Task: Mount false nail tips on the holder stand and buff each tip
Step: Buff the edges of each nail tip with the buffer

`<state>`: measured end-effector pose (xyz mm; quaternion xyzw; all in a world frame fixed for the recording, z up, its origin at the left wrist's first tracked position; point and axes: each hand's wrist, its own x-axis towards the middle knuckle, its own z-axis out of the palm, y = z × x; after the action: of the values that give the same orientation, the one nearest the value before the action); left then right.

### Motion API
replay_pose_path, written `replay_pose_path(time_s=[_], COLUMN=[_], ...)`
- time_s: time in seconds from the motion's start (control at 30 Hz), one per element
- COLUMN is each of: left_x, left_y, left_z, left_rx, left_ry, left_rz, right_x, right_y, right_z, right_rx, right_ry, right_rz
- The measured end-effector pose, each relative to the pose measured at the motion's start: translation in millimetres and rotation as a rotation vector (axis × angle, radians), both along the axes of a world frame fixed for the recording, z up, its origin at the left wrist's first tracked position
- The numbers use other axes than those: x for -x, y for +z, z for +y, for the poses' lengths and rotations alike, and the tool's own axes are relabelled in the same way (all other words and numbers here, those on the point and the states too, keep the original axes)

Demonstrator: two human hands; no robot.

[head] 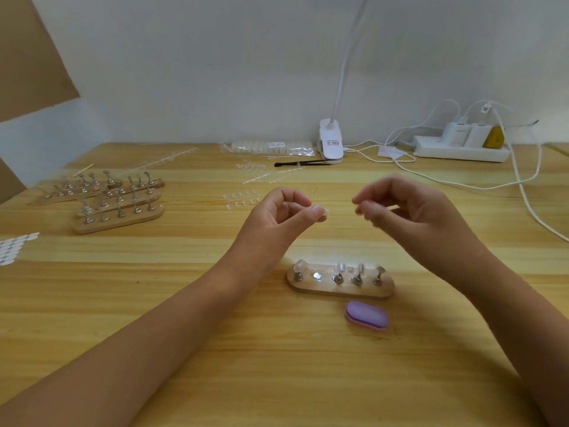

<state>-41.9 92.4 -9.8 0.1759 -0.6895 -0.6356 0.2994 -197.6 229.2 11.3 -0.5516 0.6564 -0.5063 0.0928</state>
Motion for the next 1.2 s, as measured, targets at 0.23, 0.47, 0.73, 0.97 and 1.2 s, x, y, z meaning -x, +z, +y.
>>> replay_pose_path(time_s=[0.23,0.47,0.73,0.97,1.2], left_x=[-2,-2,-3,-3,-2], left_y=[3,-1,-2,-1,0], left_z=[-2,-5,-6,-5,-3], left_rx=[-0.021,-0.004,0.002,-0.014,-0.018], left_ry=[0.047,0.045,0.049,0.040,0.016], left_rz=[0.002,-0.023,-0.025,-0.016,-0.031], right_x=[-3,-1,4,4,0], right_y=[4,8,8,14,7], right_z=[15,25,24,22,5], right_rx=[-0.513,-0.912,-0.946,-0.647,-0.110], right_ry=[0.291,0.443,0.471,0.427,0.129], right_rz=[0.466,0.391,0.386,0.267,-0.390])
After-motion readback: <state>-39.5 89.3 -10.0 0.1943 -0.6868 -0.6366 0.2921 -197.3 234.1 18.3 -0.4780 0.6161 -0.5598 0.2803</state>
